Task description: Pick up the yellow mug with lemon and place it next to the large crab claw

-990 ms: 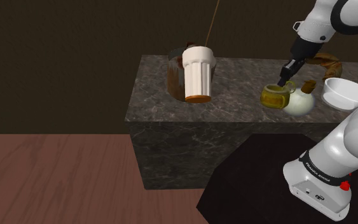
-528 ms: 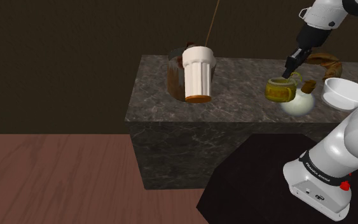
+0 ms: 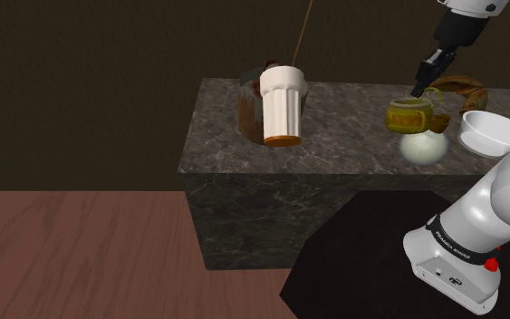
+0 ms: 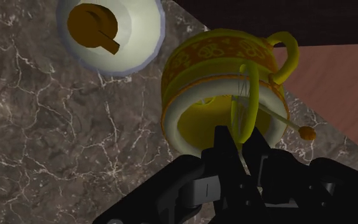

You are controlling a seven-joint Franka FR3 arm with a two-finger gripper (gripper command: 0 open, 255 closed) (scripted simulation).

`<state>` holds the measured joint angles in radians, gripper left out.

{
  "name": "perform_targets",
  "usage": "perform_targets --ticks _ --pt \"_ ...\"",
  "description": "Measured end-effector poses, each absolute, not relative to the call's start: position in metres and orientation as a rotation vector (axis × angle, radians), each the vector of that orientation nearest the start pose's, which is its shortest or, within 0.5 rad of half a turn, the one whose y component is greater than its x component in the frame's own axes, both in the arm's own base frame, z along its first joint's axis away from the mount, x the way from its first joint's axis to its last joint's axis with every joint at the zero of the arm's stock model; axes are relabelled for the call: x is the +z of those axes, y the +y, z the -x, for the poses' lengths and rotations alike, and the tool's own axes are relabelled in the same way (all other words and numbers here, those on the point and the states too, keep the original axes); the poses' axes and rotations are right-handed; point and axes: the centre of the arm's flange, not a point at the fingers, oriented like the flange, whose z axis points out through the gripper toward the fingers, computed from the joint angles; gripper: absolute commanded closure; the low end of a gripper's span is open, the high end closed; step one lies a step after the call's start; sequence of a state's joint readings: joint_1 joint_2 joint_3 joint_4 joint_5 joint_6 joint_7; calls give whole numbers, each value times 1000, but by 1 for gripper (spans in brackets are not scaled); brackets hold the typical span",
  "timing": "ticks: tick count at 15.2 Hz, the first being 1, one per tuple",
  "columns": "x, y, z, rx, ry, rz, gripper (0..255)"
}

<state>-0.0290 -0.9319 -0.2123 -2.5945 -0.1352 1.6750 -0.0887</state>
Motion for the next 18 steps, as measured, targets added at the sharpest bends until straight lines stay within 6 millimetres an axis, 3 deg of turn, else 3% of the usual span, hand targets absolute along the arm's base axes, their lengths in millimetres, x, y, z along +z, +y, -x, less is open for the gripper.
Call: perform_targets --ticks 7,9,18 --pt "557 -89 -266 -11 84 3106 255" --pt "562 -101 -258 -11 84 3105 255" --pt "564 -205 -207 -12 86 3105 255"
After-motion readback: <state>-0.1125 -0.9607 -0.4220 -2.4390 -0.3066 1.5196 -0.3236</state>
